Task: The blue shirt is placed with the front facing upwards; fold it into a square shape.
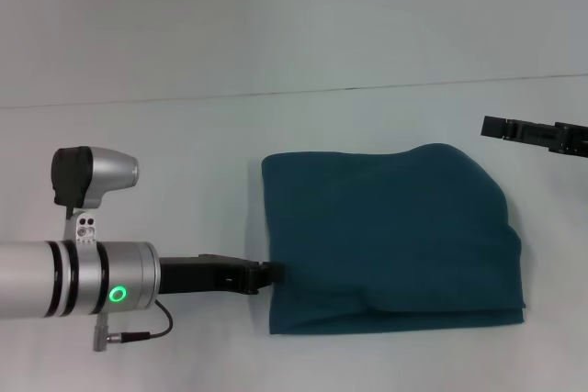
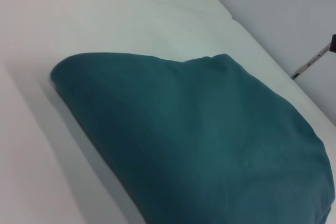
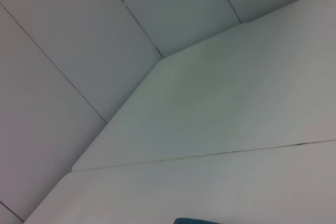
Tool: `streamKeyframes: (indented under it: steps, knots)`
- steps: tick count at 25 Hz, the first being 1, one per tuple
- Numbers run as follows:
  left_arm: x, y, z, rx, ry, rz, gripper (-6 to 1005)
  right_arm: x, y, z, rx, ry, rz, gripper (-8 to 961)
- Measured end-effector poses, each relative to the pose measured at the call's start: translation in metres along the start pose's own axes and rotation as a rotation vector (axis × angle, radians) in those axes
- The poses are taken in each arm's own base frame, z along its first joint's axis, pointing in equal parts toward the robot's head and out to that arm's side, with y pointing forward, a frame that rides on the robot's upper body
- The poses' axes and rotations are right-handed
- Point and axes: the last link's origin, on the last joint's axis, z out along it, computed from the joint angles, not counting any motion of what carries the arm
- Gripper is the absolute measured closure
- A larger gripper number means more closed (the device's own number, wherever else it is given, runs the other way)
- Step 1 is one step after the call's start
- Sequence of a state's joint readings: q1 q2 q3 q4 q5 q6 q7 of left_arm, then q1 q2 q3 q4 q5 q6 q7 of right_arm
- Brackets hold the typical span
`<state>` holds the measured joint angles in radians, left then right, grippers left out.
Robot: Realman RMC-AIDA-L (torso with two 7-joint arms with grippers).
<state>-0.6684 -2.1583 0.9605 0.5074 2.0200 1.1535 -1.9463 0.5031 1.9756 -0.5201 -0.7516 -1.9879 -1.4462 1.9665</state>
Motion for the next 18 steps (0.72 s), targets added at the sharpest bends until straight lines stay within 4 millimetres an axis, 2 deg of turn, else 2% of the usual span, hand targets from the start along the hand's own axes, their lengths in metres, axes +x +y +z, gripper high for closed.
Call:
streamKeyframes:
  steps: [18]
  knots:
    - [0.0, -0.011, -0.012, 0.03, 0.014, -0.013, 1001, 0.001, 0.0, 0.001, 0.002, 0.0, 0.004, 22]
